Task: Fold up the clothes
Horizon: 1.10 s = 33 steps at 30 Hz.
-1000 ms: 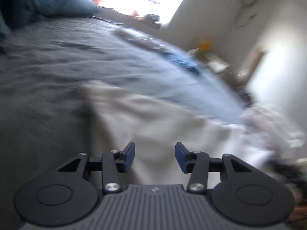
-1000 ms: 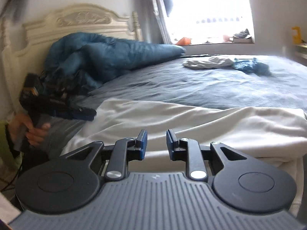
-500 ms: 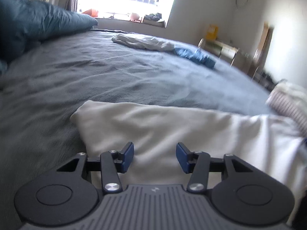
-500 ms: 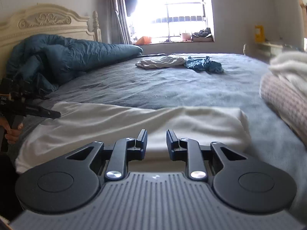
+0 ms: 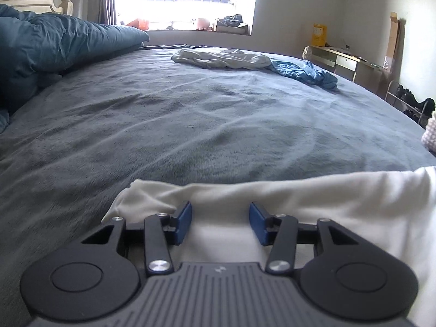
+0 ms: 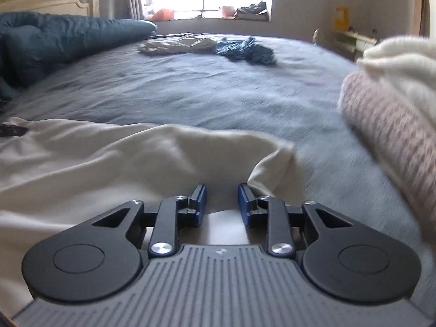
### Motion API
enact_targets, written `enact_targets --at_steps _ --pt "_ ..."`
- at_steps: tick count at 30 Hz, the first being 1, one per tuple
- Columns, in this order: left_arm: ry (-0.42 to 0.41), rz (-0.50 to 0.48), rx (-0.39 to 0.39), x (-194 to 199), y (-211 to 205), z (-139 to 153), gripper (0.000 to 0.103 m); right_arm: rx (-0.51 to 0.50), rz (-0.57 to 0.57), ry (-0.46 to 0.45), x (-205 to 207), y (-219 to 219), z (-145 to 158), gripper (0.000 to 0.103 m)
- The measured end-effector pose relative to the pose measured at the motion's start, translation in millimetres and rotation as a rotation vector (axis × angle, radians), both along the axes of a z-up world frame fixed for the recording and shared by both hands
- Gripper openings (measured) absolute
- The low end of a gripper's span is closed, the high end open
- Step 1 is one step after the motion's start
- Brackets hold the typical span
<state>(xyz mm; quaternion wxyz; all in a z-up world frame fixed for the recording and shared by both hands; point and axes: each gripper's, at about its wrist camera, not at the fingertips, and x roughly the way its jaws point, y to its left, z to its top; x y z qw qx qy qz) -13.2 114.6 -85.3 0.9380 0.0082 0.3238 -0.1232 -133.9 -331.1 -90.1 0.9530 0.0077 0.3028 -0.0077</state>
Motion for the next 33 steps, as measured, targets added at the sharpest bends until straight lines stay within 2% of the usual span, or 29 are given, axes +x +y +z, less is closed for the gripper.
enact_targets --at_steps 4,7,8,11,15,18,22,26,29,32,33 --pt "-0.004 0.012 -0.006 -3.6 2.8 5.7 0.049 0.14 -0.038 -0.03 -5.5 -20.0 12.1 0.026" --pt "0.001 0.033 -0.029 -19.7 11.2 17.3 0.051 0.235 -0.062 -0.087 -33.9 -27.4 27.5 0.034" --pt "-0.001 0.036 -0.04 -27.3 14.3 22.3 0.052 0.283 -0.069 -0.09 -44.2 -30.3 30.1 0.039" --pt "0.001 0.035 -0.087 -56.1 23.6 37.1 0.055 0.449 -0.078 -0.063 -70.6 -40.8 29.8 0.043" --pt "0.013 0.015 -0.159 -96.9 29.3 52.3 0.056 0.672 -0.111 -0.008 -87.1 -57.8 13.6 0.043" --pt "0.017 -0.09 -0.207 -132.6 13.9 63.9 0.056 0.791 -0.134 0.016 -92.1 -65.2 3.3 0.043" --pt "0.059 -0.37 -0.273 -172.9 -44.5 67.2 0.057 0.867 -0.103 0.023 -98.2 -60.3 1.2 0.043" --pt "0.087 -0.585 -0.189 -189.7 -127.5 51.4 0.057 0.824 -0.072 0.032 -100.5 -46.6 1.9 0.043" --pt "0.037 -0.653 -0.05 -193.5 -184.6 37.3 0.056 0.818 -0.085 0.027 -107.1 -46.8 -0.2 0.043" --pt "-0.029 -0.693 0.09 -195.1 -223.8 24.5 0.053 0.841 -0.097 0.008 -119.4 -53.7 -3.3 0.043" --pt "-0.034 -0.695 0.124 -195.0 -231.4 19.2 0.047 0.842 -0.104 0.003 -123.9 -56.5 -4.8 0.043"
